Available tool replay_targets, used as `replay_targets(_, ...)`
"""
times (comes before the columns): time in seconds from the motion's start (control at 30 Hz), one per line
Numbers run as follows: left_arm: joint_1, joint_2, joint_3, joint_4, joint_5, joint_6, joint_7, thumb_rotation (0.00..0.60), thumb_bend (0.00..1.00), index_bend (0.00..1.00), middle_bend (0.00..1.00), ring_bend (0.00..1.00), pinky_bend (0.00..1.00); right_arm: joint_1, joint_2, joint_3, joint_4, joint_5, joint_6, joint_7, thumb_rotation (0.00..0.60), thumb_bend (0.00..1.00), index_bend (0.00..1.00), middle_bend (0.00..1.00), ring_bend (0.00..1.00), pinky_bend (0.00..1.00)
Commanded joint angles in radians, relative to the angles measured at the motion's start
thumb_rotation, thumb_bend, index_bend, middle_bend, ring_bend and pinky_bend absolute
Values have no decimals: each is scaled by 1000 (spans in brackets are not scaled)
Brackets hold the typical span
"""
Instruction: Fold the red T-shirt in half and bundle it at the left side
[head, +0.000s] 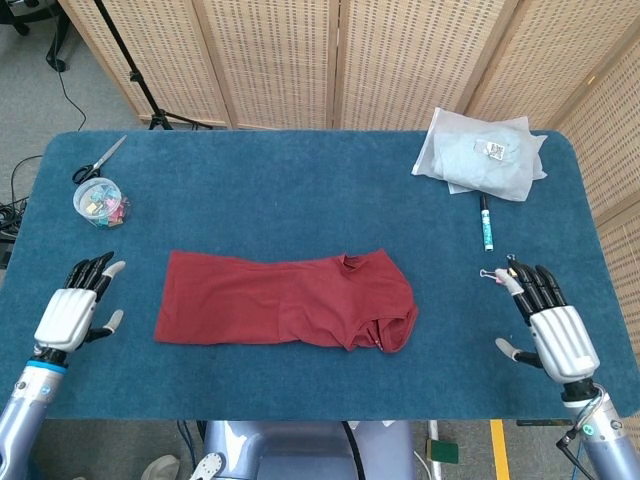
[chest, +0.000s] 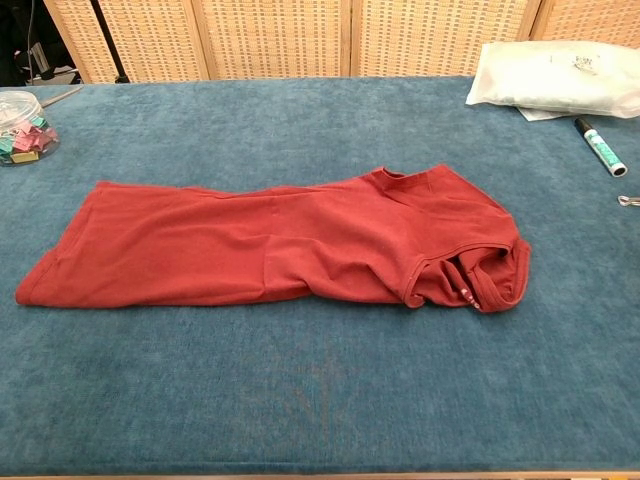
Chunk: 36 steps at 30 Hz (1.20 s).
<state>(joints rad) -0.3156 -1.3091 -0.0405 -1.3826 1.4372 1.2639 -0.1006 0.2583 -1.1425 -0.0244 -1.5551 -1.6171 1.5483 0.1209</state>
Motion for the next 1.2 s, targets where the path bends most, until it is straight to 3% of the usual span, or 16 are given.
replay_targets(0.03,-44,-3,-50,-30,-61,-62,37,600,381,6,0,0,0,-4,5,4,2,-6,-3,10,600,0,0,0,0,0)
replay_targets(0.27,-140,-14,-141,-48,-200,-188,151,600,381,207,0,0,0,-6,7,16,8,-2,-17,26,600,0,0,0,0,0)
replay_targets(0.6,-323,-98,-227,52,-506,-430,351,600,380,253,0,0,0,-8,4,38,18,18,-43,29,600,0,0,0,0,0)
replay_targets(0.87,-417,-195,-224,195,-648,-518,436,600,380,281,0,0,0,-8,-4,47,28,27,-65,27,600,0,0,0,0,0)
replay_targets(1.2,-452,-268,-195,285,-703,-568,446,600,380,296,0,0,0,-12,-4,57,34,32,-72,39,600,0,0,0,0,0)
